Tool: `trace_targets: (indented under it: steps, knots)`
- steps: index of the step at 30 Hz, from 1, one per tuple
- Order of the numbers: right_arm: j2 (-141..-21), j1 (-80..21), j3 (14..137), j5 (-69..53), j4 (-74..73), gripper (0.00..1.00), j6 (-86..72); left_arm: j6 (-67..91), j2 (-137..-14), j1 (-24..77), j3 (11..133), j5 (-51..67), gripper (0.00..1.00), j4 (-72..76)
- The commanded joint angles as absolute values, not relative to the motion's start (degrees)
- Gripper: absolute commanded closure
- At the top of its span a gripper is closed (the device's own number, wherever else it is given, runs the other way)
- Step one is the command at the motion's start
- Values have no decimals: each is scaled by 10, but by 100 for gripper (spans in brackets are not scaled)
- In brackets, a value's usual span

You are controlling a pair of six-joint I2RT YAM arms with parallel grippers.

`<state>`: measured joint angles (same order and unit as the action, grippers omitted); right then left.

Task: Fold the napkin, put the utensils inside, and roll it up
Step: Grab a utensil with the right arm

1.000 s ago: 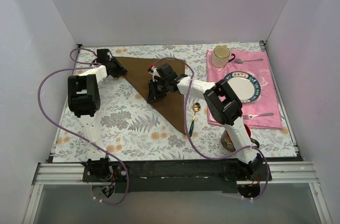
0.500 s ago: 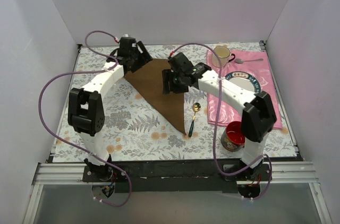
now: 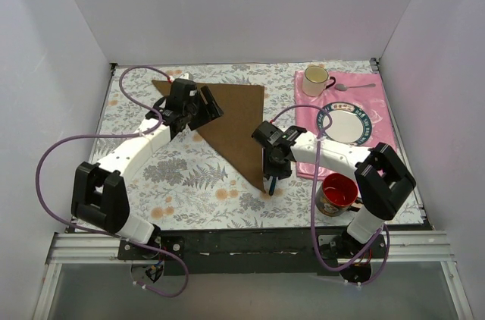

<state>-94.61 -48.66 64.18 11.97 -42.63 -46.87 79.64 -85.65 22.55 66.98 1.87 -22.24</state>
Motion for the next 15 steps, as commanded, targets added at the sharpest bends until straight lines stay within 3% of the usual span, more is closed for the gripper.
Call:
trace_targets:
  steps: [1,15]
  knots:
    - [-926,-492,632,162,-398,58,-524,781,-785,229,629,21,36,-226]
    - [-953,-495,582,168,-353,62,-532,762,-754,228,625,17,36,-236]
